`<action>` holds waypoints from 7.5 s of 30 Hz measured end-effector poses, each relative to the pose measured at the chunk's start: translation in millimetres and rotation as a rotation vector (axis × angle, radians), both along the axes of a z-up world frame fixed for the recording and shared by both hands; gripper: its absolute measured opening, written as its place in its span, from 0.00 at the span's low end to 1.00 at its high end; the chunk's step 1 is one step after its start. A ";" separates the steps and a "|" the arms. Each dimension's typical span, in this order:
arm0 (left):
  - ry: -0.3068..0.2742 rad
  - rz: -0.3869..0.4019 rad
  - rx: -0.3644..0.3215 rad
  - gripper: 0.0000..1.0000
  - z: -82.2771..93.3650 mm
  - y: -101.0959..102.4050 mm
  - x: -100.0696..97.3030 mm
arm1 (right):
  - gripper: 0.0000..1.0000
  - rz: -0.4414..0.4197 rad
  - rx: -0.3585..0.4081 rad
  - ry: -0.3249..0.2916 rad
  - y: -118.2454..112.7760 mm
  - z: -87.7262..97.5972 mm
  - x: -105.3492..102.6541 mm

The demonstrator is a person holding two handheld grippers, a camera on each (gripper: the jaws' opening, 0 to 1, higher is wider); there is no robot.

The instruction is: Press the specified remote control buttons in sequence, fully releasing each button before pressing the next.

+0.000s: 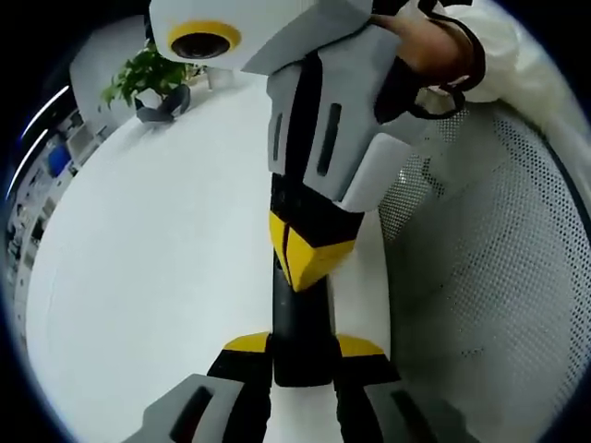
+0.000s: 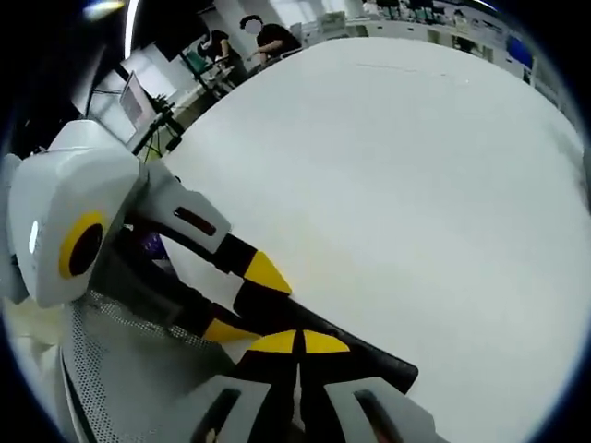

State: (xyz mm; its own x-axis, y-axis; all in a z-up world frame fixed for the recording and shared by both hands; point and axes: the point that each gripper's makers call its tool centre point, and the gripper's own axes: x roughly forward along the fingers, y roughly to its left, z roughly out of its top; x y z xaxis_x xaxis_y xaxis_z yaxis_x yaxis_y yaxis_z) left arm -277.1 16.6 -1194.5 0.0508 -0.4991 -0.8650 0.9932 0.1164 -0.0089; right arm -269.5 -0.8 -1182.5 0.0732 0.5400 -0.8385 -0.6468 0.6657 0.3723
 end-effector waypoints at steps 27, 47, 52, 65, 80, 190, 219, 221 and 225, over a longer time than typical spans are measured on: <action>0.006 0.020 0.027 0.23 0.3 -1.0 0.3 | 0.00 0.025 0.020 -0.010 9.9 0.5 -5.0; -0.002 0.032 0.042 0.23 0.0 -1.2 0.4 | 0.00 -0.017 0.055 0.002 9.3 0.8 -4.1; -0.009 0.054 0.031 0.22 0.3 -0.8 0.2 | 0.00 -0.055 0.118 0.028 8.7 7.9 -5.1; 0.002 0.089 0.026 0.22 0.3 -0.3 1.2 | 0.15 -0.156 0.224 -0.121 -8.3 45.2 18.9; 0.003 0.078 0.045 0.21 -0.5 2.0 17.5 | 0.53 -0.292 0.363 -0.445 -39.3 116.8 54.9; -0.235 0.033 0.184 0.34 6.1 7.3 303.0 | 0.98 -0.546 0.335 -0.539 -103.8 113.8 62.1; -0.160 0.587 -0.299 0.77 82.6 47.9 190.7 | 0.99 -0.498 0.295 -0.608 -103.7 119.1 55.7; -0.151 0.637 -0.336 0.79 89.2 52.4 179.7 | 0.99 -0.494 0.290 -0.615 -104.2 119.3 54.0; -0.153 0.681 -0.369 0.82 97.4 62.0 155.8 | 0.99 -0.492 0.289 -0.633 -105.0 123.7 52.3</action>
State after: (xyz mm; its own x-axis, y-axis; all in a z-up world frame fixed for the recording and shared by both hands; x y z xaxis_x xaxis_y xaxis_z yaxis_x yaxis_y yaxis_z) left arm -121.3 78.6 -1097.1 0.5532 -0.5689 -0.6085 0.6977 0.7156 -0.0347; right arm -217.2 -105.8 -1058.8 0.7639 0.5104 -0.3949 -0.4523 0.8599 0.2365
